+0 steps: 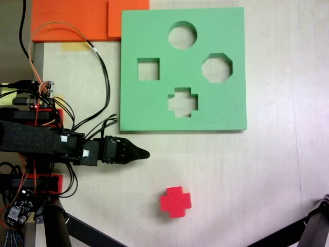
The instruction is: Put the cross columnar block into the corresponding hole
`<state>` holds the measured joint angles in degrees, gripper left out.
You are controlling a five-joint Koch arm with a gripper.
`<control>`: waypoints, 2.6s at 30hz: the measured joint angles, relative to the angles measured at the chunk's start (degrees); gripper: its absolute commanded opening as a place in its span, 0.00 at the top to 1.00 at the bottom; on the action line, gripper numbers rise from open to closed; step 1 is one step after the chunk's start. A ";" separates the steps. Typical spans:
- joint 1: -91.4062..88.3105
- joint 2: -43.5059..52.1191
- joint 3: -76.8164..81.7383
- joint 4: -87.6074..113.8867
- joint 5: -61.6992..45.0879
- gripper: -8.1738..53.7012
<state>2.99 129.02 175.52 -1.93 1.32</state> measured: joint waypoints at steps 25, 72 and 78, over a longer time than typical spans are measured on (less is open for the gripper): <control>13.62 -0.09 -26.46 36.91 52.12 0.42; 17.75 -53.09 -98.70 84.55 61.79 0.03; 17.93 -55.20 -100.63 84.55 60.73 0.03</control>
<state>20.92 73.83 74.88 82.62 62.05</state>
